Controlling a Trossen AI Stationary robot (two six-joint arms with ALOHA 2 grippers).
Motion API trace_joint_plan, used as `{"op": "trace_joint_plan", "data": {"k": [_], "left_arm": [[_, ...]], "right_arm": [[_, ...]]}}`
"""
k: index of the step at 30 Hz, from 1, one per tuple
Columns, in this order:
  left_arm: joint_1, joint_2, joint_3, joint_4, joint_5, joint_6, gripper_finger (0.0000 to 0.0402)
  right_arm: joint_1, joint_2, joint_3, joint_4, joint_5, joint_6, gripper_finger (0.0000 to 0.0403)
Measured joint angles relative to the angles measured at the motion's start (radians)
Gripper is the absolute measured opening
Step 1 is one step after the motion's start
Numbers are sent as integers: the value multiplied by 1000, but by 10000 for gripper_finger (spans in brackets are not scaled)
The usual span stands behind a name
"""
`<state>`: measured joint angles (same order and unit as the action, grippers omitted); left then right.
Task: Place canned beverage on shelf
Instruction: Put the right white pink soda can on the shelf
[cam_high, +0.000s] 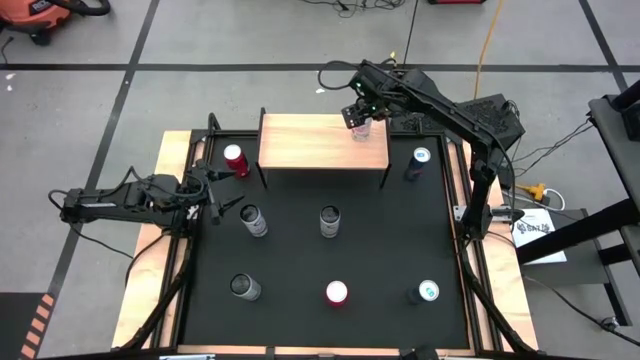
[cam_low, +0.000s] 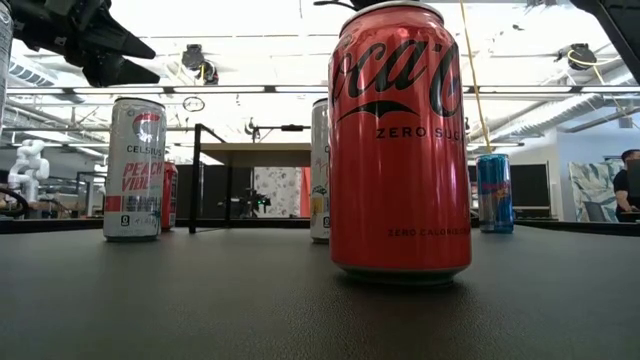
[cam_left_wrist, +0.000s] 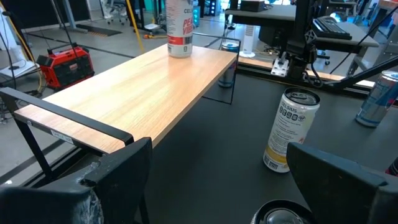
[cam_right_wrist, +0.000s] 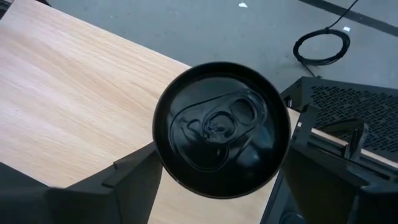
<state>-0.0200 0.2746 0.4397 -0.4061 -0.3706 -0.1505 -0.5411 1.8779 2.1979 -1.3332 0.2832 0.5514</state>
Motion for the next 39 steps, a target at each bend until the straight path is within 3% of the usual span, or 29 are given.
{"op": "trace_joint_plan", "data": {"k": [39], "left_arm": [[0, 0, 0, 0, 0, -1, 380]], "right_arm": [[-1, -3, 5, -25, 53, -68, 303]]}}
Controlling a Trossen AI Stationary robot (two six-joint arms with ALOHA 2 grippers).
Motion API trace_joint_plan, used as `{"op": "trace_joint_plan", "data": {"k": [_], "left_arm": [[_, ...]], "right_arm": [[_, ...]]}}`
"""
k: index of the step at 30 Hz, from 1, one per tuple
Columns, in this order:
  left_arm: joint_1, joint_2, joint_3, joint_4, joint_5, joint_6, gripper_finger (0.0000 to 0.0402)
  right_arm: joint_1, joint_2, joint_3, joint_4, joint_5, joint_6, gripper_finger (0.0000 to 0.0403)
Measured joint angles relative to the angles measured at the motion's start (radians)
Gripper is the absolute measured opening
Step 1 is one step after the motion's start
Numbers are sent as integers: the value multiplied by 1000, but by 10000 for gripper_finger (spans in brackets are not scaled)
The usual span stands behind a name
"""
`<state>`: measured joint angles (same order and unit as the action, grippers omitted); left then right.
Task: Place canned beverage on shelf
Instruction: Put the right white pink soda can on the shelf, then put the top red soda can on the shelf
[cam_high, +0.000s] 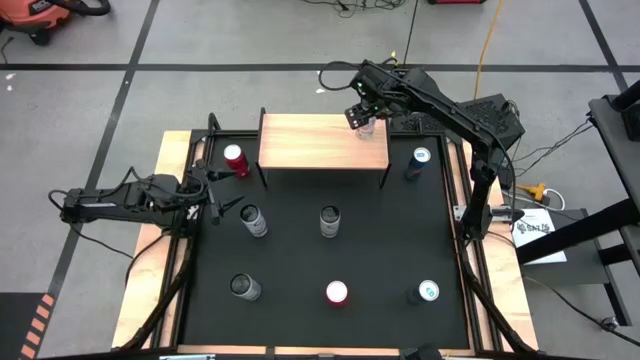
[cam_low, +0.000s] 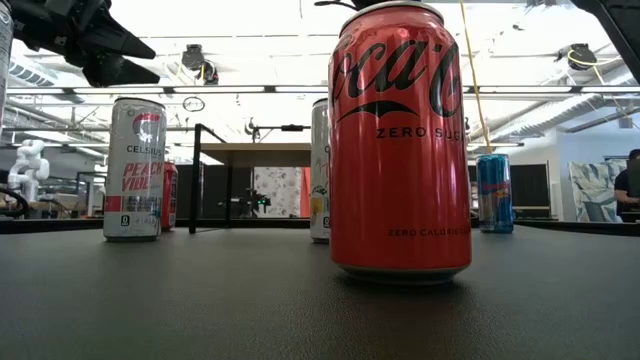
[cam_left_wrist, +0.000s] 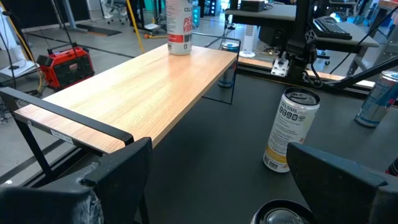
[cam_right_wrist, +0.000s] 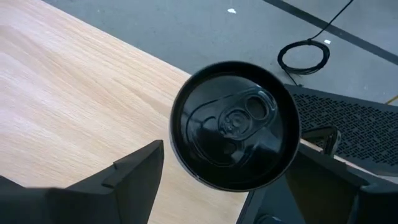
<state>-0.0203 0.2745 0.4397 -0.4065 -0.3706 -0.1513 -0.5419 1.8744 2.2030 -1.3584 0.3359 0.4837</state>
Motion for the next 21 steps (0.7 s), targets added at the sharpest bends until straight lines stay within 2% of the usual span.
{"op": "trace_joint_plan", "data": {"k": [8, 11, 21], "left_arm": [[0, 0, 0, 0, 0, 0, 380], [0, 0, 0, 0, 0, 0, 380], [0, 0, 0, 1, -3, 0, 380]], "right_arm": [[0, 0, 93, -38, -3, -2, 303], [0, -2, 154, -92, -45, -3, 303], [2, -162, 144, -161, -79, -2, 303]]}}
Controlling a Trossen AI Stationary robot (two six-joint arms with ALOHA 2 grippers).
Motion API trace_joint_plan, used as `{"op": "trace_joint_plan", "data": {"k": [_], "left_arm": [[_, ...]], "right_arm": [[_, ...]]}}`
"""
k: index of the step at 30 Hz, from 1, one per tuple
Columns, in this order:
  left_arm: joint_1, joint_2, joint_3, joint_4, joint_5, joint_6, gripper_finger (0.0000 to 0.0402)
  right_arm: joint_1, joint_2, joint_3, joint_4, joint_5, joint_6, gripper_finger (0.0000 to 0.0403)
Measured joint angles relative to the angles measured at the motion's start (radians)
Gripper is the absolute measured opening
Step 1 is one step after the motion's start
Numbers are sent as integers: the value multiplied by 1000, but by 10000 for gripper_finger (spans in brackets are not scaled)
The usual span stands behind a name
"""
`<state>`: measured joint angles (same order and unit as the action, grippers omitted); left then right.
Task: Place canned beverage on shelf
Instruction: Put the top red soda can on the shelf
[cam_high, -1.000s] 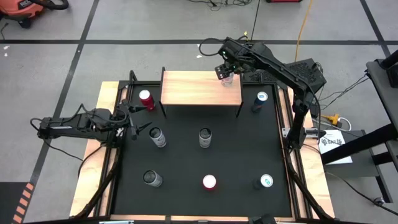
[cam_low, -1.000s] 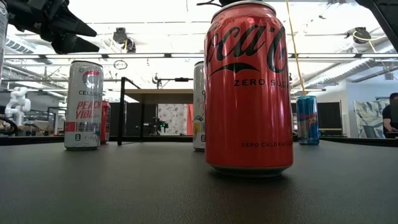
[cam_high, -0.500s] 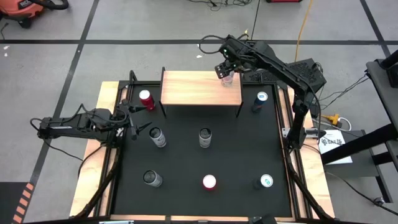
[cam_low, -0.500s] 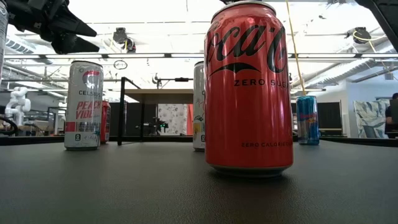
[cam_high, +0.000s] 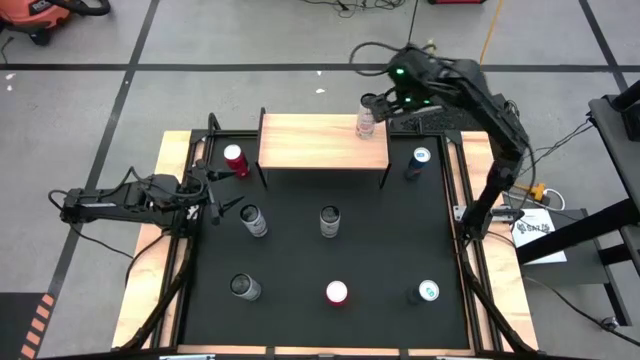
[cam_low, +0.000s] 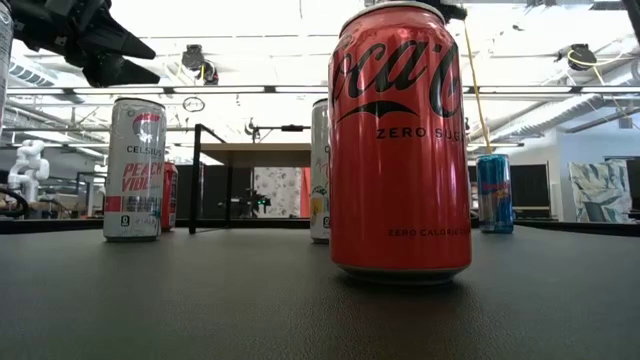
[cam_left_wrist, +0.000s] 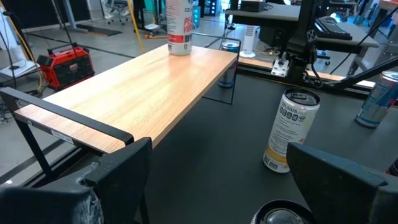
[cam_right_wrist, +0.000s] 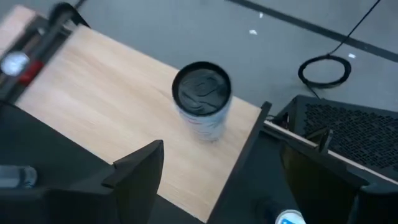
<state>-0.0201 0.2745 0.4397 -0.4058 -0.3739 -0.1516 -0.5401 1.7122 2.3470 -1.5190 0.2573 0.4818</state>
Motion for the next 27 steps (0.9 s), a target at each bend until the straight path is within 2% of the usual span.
{"op": "trace_joint_plan", "data": {"k": [9, 15, 27], "left_arm": [[0, 0, 0, 0, 2, -1, 380], [0, 0, 0, 0, 7, -1, 380], [0, 0, 0, 4, -1, -124, 380]], "right_arm": [[32, -113, 0, -51, -14, -2, 303], [68, -151, 0, -52, -179, -4, 303], [157, -146, -1, -52, -182, -55, 303]]}}
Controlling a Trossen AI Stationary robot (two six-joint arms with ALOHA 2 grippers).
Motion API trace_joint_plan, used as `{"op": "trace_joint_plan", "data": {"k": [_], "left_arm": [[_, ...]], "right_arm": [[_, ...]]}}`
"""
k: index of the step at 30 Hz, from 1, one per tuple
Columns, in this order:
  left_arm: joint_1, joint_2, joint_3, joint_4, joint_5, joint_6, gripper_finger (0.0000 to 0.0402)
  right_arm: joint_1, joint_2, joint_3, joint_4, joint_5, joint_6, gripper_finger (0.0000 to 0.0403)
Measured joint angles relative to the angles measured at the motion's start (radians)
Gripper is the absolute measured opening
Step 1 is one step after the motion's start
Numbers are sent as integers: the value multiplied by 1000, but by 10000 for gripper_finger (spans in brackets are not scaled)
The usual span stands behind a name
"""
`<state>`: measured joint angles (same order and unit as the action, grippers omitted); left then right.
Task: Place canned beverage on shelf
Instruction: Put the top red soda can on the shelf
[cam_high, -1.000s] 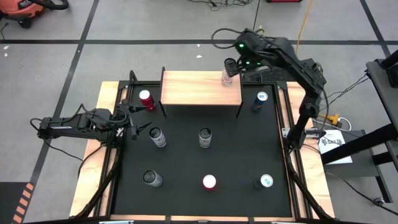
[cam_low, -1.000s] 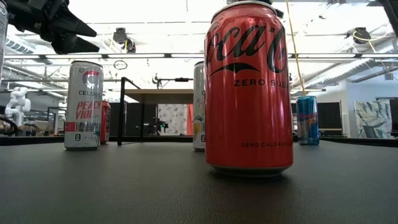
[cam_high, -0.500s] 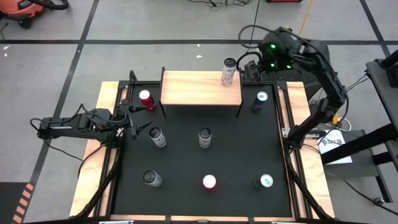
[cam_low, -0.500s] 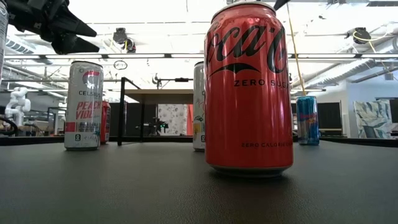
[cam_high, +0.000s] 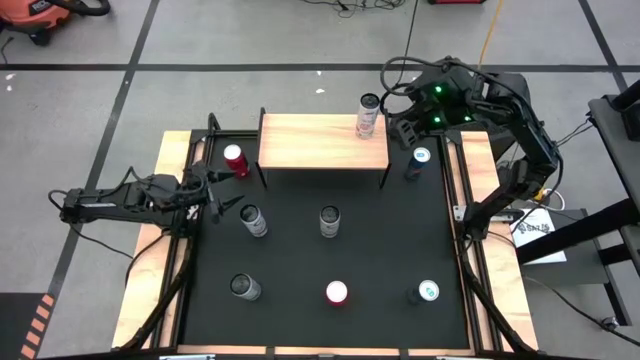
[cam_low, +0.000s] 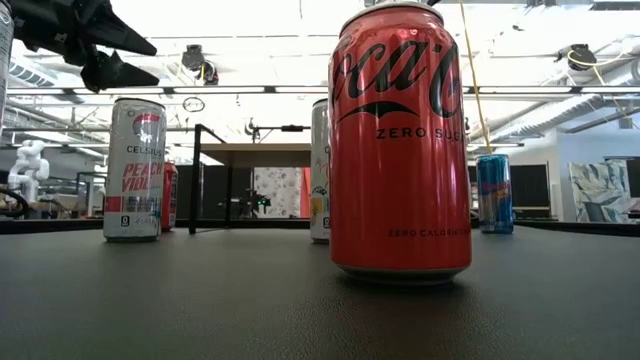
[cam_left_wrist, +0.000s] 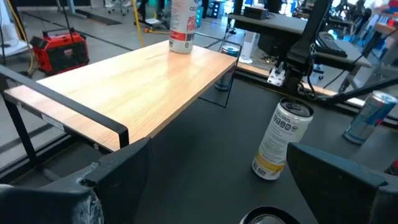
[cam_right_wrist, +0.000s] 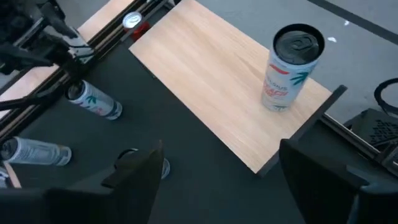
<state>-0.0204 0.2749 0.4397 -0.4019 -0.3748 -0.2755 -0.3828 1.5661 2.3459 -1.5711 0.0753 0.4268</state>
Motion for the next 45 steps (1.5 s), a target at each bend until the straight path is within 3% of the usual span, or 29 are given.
{"op": "trace_joint_plan", "data": {"k": [7, 22, 29, 34, 41, 45], "left_arm": [[0, 0, 0, -3, -89, -86, 380], [0, 0, 0, -6, -49, -112, 380], [0, 2, 0, 1, 30, -112, 380], [0, 43, 4, -11, 5, -110, 380], [1, 161, 186, -237, -106, -63, 380], [1, 223, 322, -364, -109, -6, 380]], "right_arm": [[-1, 0, 0, 0, 2, -2, 303], [-1, 0, 0, 0, 2, -13, 303], [-1, 0, 0, 27, 2, -56, 303], [-1, 0, 0, 67, 2, -62, 303], [-1, 0, 0, 56, 2, -62, 303], [-1, 0, 0, 55, 2, -62, 303]]}}
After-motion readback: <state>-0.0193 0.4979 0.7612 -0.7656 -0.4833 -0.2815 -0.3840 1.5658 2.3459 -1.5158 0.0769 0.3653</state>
